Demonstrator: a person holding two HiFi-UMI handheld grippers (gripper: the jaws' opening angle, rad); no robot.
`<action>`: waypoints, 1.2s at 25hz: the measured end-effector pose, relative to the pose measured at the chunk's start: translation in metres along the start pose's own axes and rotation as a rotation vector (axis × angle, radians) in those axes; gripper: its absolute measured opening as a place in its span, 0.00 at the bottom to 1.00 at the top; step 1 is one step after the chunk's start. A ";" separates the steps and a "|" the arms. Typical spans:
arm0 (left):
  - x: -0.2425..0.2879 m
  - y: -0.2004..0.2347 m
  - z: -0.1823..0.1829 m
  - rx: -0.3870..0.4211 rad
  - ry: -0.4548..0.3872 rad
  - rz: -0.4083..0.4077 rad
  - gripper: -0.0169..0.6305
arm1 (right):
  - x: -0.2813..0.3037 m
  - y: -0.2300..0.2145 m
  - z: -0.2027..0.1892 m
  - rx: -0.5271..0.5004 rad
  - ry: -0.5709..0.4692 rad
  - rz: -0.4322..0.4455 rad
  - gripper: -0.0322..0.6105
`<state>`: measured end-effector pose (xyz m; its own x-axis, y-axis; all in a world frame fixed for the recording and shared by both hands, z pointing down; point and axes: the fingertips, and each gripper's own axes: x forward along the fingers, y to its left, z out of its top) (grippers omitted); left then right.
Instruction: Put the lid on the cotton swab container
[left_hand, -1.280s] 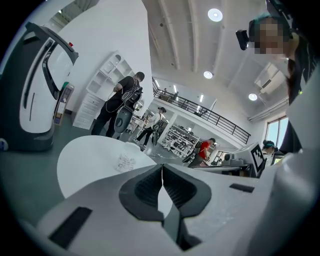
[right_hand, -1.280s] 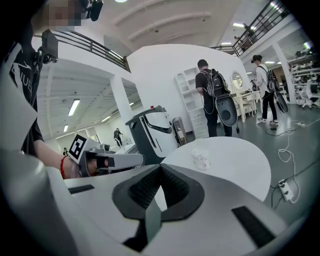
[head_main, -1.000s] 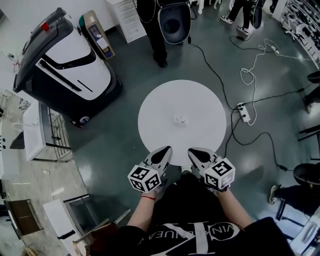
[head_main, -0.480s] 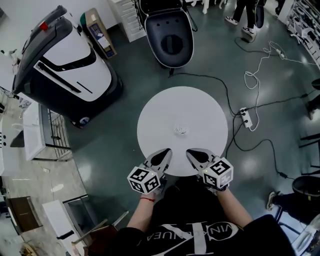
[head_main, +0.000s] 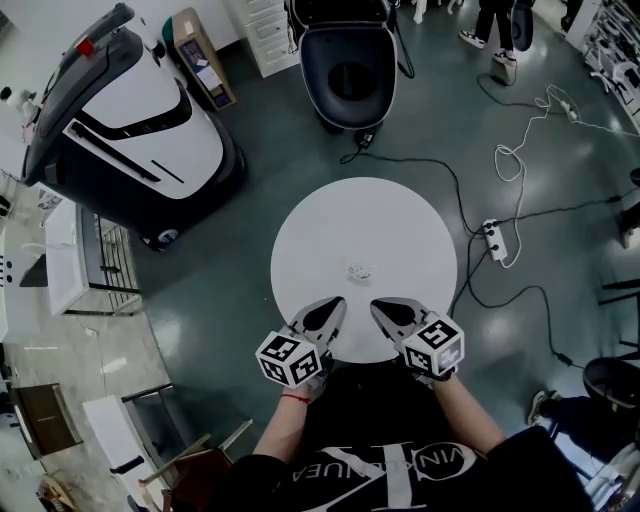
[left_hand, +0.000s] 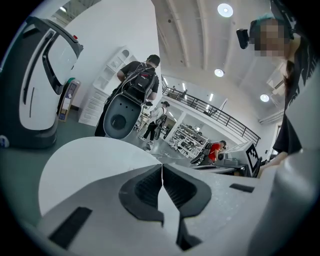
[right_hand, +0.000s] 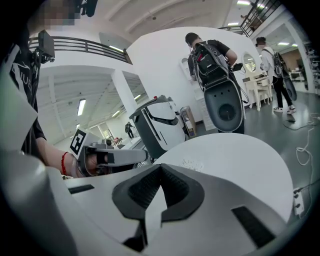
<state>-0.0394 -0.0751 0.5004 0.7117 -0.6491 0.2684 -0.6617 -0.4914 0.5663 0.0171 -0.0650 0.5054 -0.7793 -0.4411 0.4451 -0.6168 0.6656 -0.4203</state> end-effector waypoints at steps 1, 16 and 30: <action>0.003 0.001 0.000 -0.004 0.002 0.003 0.04 | 0.001 -0.003 0.000 0.000 0.007 0.005 0.05; 0.014 0.014 -0.014 -0.060 0.052 0.016 0.04 | 0.020 -0.023 -0.016 0.030 0.103 0.046 0.05; 0.042 0.031 -0.004 -0.064 0.127 -0.067 0.04 | 0.029 -0.054 -0.003 0.104 0.086 -0.056 0.05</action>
<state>-0.0290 -0.1149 0.5322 0.7806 -0.5357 0.3220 -0.5980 -0.4904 0.6340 0.0278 -0.1121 0.5435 -0.7338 -0.4194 0.5345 -0.6706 0.5734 -0.4707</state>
